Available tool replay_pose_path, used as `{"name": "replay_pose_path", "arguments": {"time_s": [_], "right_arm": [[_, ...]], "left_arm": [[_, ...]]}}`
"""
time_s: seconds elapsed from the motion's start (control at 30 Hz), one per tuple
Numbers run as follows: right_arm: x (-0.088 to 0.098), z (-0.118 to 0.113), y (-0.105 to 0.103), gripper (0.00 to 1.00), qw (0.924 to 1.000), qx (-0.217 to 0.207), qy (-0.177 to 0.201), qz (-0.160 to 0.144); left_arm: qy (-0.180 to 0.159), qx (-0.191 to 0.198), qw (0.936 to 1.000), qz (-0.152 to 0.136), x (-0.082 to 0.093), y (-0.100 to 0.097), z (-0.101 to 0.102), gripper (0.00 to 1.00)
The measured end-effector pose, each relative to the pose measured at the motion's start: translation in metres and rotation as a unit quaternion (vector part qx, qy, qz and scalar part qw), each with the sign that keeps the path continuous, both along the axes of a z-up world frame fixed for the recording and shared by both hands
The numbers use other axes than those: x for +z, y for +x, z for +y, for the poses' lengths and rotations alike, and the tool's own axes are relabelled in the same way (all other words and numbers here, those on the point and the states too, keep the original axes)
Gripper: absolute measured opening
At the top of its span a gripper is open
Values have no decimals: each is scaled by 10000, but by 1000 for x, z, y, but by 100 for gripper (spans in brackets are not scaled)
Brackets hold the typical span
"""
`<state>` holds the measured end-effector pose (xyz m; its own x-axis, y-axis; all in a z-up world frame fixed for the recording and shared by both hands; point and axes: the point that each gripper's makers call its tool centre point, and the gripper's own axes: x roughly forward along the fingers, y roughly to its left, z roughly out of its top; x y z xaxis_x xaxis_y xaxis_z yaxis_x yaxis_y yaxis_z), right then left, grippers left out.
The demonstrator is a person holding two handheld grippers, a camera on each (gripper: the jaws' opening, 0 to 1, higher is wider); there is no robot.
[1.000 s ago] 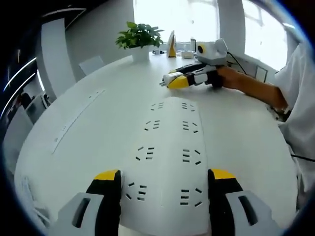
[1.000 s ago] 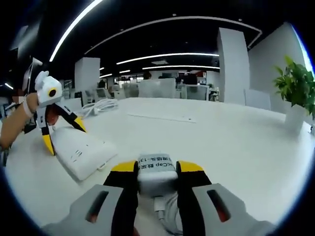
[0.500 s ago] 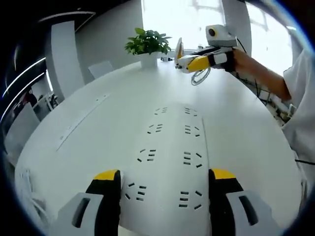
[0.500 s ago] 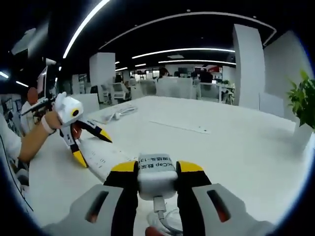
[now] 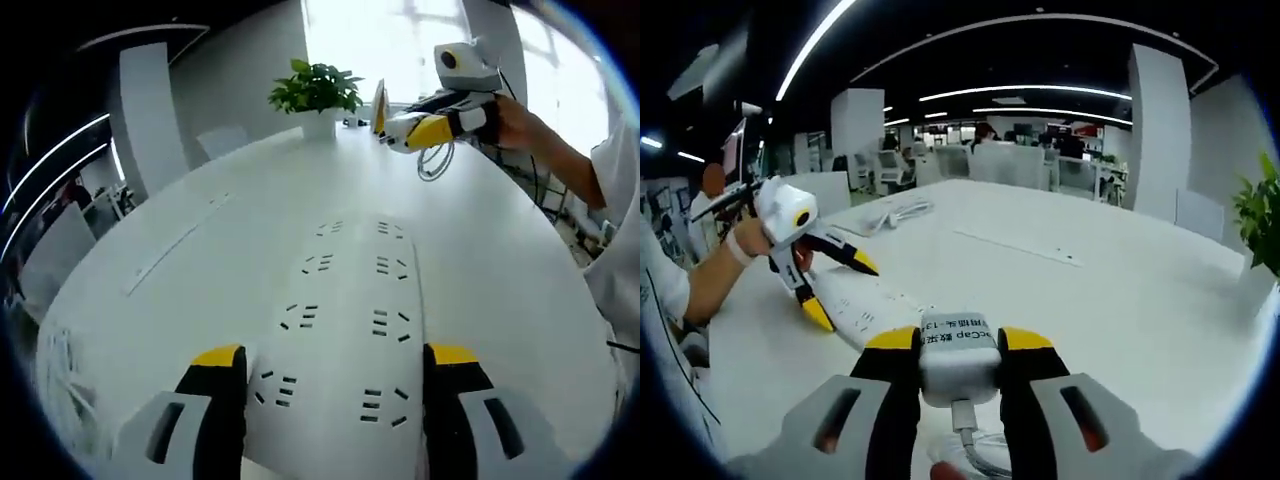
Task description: Straighten the power strip on the desk, plug the charger into it
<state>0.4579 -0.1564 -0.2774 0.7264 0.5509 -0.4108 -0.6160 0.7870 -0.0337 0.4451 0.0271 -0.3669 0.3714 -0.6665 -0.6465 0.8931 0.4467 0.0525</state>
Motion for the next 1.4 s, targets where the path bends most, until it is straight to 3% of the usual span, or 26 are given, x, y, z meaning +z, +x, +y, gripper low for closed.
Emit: {"name": "replay_pose_path", "arguments": {"time_s": [0.23, 0.4, 0.63, 0.77, 0.97, 1.23, 1.4], "right_arm": [[-7, 7, -4, 29, 9997, 134, 42, 186], [-11, 15, -12, 29, 9993, 271, 110, 231], [-19, 10, -16, 29, 9989, 267, 130, 365], [-20, 7, -18, 29, 9983, 280, 155, 478], [-18, 9, -15, 29, 9968, 389, 140, 687], [-29, 18, -17, 29, 9876, 661, -236, 1404], [-40, 43, -14, 29, 9808, 761, -336, 1761]], "left_arm": [[-48, 141, 9998, -129, 2, -2, -1, 71], [219, -311, 9991, 180, -2, -3, 0, 72], [527, -667, 9949, 547, -7, -3, -3, 73], [673, -636, 9936, 641, -7, -1, 0, 72], [588, -488, 9952, 607, -6, -9, -7, 72], [447, -227, 9973, 535, -6, -12, -10, 72], [485, -236, 9970, 554, -6, -12, -10, 72]]}}
